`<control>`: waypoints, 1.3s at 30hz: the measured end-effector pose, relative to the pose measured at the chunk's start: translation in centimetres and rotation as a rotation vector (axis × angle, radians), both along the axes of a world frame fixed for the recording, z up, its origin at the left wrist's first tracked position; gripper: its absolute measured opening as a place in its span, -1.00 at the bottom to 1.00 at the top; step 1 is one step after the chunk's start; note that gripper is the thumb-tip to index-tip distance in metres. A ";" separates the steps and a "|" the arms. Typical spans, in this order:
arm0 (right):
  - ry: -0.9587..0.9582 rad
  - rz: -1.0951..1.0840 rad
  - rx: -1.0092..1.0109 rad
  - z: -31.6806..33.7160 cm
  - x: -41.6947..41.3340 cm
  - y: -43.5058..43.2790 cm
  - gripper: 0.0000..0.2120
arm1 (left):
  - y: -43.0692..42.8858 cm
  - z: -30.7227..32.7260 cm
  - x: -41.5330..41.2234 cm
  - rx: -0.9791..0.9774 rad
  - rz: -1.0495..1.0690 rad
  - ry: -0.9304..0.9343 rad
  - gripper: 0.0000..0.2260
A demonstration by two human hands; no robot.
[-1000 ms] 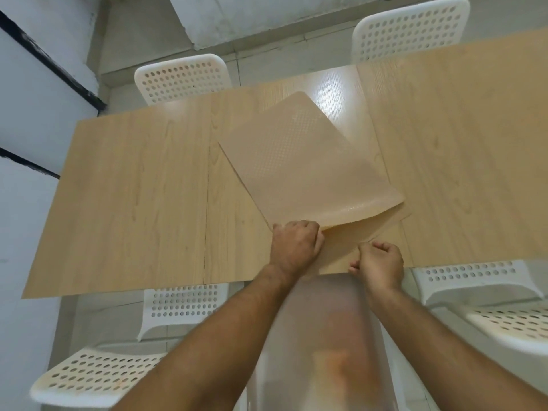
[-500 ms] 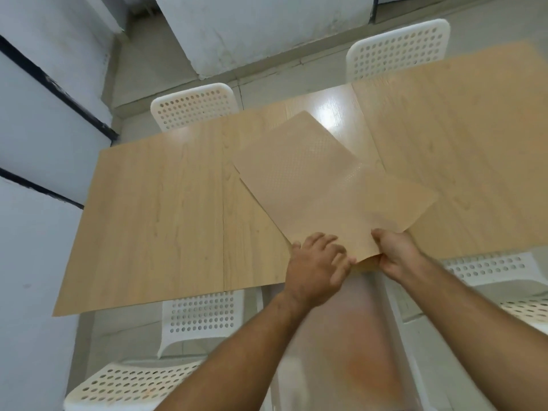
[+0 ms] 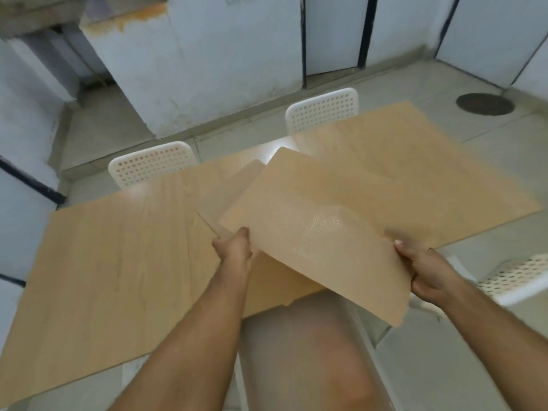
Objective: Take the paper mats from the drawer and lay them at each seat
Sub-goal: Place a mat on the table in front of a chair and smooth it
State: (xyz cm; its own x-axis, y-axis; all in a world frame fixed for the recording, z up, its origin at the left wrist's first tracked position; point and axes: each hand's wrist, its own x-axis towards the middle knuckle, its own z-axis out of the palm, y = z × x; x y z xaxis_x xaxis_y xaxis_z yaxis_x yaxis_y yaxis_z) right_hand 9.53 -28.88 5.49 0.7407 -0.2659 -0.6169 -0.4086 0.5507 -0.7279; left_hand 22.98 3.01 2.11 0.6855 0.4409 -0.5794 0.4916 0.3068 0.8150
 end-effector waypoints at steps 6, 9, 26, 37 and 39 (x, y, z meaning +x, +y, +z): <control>-0.009 0.112 -0.006 1.3 -3.5 -6.5 -0.72 | 1.0 3.2 1.6 0.149 -0.331 0.043 -0.59; 0.004 0.159 -0.023 1.7 -4.2 -9.6 -0.65 | 0.5 5.9 0.4 0.321 -0.648 0.055 -0.69; -0.008 0.277 -0.550 2.3 -2.5 -28.6 -0.75 | -23.2 6.1 -7.7 0.457 -0.427 -0.153 -0.87; 0.091 0.146 -0.991 4.0 4.5 -36.7 -0.58 | -33.3 1.8 -3.2 0.436 -0.432 -0.121 -0.77; 0.117 0.142 -1.038 3.9 6.4 -38.0 -0.48 | -34.9 0.7 -1.6 0.442 -0.415 -0.109 -0.63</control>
